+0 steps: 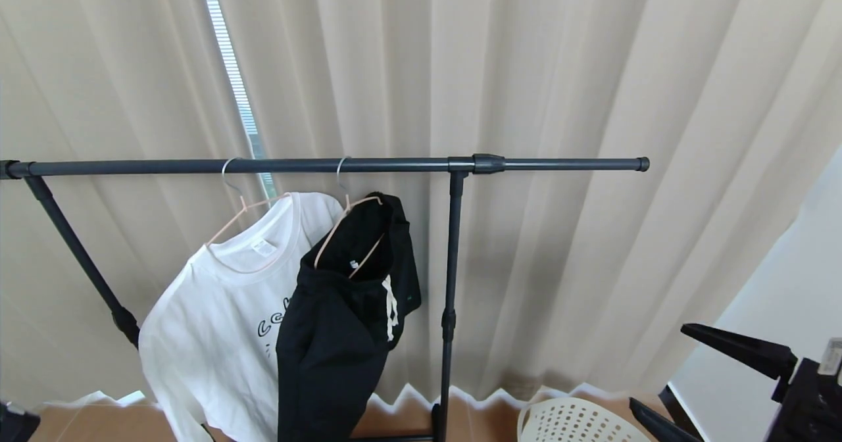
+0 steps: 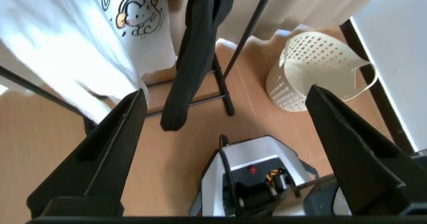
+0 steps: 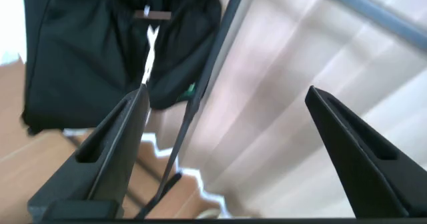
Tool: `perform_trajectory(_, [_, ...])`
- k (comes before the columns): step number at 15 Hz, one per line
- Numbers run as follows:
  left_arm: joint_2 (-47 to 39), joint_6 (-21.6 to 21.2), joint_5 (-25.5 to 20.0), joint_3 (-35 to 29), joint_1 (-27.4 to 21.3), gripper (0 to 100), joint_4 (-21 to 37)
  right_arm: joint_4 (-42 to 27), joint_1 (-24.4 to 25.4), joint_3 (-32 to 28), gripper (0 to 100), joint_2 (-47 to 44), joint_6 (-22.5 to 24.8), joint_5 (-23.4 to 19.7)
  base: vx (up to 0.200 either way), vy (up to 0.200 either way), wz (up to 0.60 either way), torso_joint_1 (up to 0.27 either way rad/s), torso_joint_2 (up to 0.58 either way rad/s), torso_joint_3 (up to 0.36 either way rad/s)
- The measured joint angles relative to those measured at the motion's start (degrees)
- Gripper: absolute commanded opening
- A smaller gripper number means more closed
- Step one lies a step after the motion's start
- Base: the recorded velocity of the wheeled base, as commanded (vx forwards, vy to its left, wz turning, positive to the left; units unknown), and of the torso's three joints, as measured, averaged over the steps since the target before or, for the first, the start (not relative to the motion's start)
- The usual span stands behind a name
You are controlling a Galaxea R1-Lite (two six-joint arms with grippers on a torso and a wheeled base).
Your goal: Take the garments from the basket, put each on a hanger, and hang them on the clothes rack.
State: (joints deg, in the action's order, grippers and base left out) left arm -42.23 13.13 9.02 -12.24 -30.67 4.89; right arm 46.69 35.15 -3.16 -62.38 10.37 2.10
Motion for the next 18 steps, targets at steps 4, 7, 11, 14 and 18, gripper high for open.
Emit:
perform_trajectory(4, [11.5, 1.7, 1.8, 7.6, 0.3, 100, 1.3, -15.2, 0.3, 2.9, 100, 12.0, -3.7, 0.2, 0.000, 0.000, 0.00, 0.000, 0.00, 0.000])
perform_trajectory(7, [16.2, 2.5, 4.1, 8.6, 3.1, 100, 1.5, -28.9, 0.3, 3.0, 100, 24.2, -4.2, 0.3, 0.000, 0.000, 0.00, 0.000, 0.00, 0.000])
perform_trajectory(11, [19.5, 1.1, 7.0, 8.9, 13.6, 100, 1.5, -40.4, -6.5, 3.1, 100, 39.1, -4.3, 0.8, 0.000, 0.000, 0.00, 0.000, 0.00, 0.000])
perform_trajectory(14, [27.8, -4.1, 7.2, 8.9, 23.4, 100, 1.5, -41.9, -20.3, 3.2, 100, 47.6, -4.2, 0.7, 0.000, 0.000, 0.00, 0.000, 0.00, 0.000])
perform_trajectory(18, [39.0, -6.3, 2.5, 9.0, 29.9, 100, 1.0, -42.3, -32.0, 3.2, 100, 56.1, -4.2, -0.1, 0.000, 0.000, 0.00, 0.000, 0.00, 0.000])
